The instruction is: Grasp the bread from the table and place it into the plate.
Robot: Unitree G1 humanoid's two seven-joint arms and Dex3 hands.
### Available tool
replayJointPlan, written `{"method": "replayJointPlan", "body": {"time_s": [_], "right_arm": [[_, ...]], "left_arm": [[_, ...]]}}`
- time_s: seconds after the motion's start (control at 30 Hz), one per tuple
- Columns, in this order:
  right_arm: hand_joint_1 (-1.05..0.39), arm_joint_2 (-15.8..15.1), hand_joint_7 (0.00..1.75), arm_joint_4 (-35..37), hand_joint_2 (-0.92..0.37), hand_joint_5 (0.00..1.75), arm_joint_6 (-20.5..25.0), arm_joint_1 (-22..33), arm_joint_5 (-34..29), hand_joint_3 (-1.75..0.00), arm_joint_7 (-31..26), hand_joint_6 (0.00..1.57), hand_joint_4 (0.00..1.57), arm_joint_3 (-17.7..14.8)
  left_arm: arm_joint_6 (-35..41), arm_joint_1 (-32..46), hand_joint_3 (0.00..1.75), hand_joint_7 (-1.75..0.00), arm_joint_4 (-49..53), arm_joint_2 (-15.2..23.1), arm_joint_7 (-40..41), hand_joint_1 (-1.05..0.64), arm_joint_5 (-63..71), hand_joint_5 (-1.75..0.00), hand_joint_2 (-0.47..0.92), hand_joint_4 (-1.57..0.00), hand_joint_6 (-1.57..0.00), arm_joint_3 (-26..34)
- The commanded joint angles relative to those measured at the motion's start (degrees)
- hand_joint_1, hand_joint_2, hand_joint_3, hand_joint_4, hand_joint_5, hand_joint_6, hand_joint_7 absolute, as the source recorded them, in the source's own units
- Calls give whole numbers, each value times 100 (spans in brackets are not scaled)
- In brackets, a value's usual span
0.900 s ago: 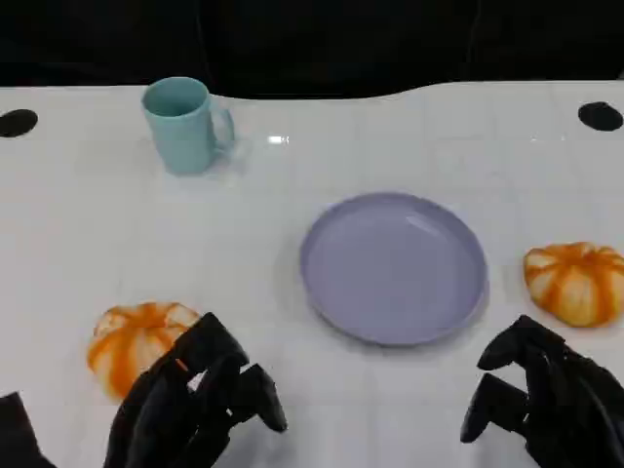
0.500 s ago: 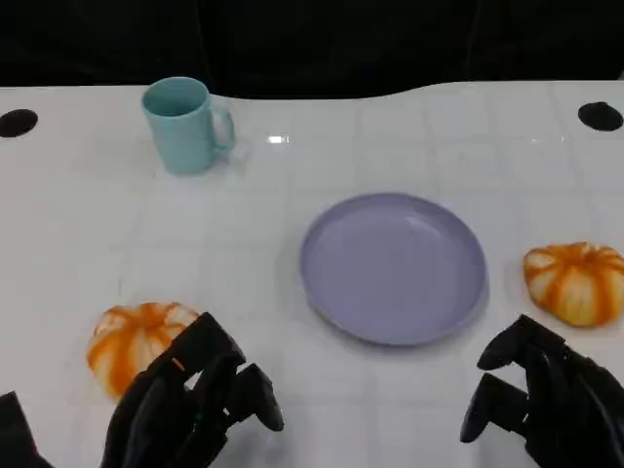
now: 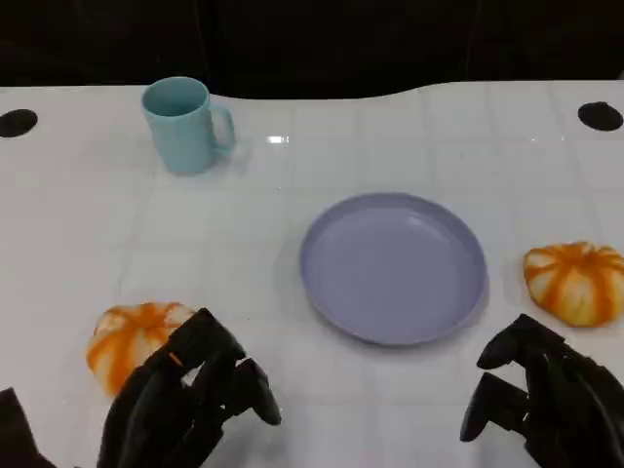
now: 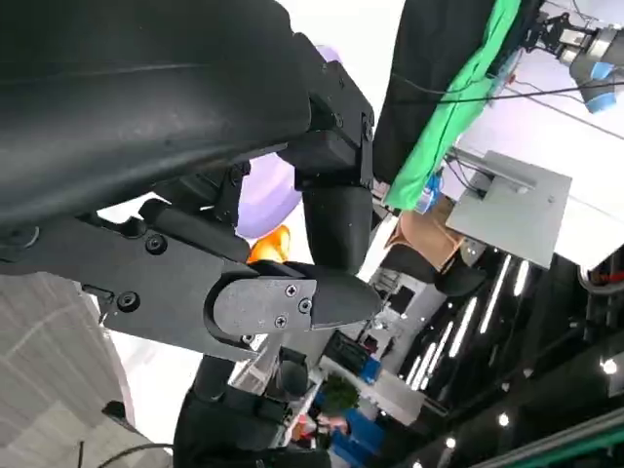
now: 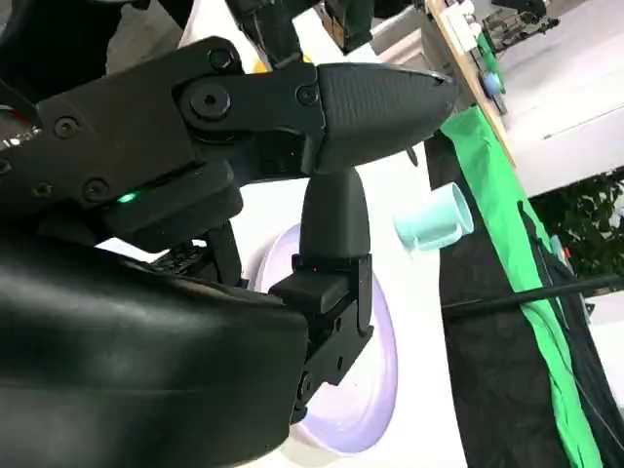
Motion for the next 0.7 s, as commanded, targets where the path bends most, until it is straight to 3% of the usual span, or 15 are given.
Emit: {"method": "replayJointPlan", "body": {"time_s": [0.03,0.1,0.17,0.2,0.27,0.33,0.37,0.57,0.7], "right_arm": [[-52,-20,165,-50,-92,175,15,12,41,-42,-38,43,63,-29],[-52,-18,165,-45,-92,175,0,16,31,-42,-37,43,63,-25],[-52,-16,165,-48,-92,175,-2,20,34,-41,-32,43,62,-20],[-52,-15,165,-50,-92,175,-1,24,36,-42,-29,43,62,-17],[-52,-14,165,-52,-92,175,-1,27,39,-42,-26,43,62,-14],[-52,-16,165,-52,-92,175,-4,26,41,-42,-21,43,62,-13],[-52,-19,165,-59,-92,175,2,26,44,-42,-20,43,62,-11],[-53,-20,165,-70,-92,175,20,18,41,-42,-39,43,62,-11],[-53,-30,165,-55,-92,175,-10,13,22,-42,-25,43,62,-7]], "left_arm": [[-681,-30,31,-67,-61,95,92,-53,473,-137,92,-57,-66,0],[-762,-33,27,-47,-51,101,109,-53,534,-125,92,-57,-71,-7],[-1055,-58,25,-41,-79,271,171,-52,941,-122,92,-57,-73,-58],[-1266,-75,21,-25,-103,398,219,-56,1250,-99,92,-51,-64,-94],[-1520,-93,19,-14,-108,524,285,-58,1587,-84,92,-49,-60,-142],[-1666,-114,19,-11,-234,724,438,-59,1980,-80,92,-49,-60,-172],[-1693,-118,15,-6,-413,907,582,-55,2345,-71,92,-39,-53,-186],[-1748,-174,10,0,-1009,1616,897,-55,3372,-41,92,-25,-39,-237],[-1848,-209,12,0,-1194,1903,1097,-57,3892,-34,92,-21,-35,-290]]}}
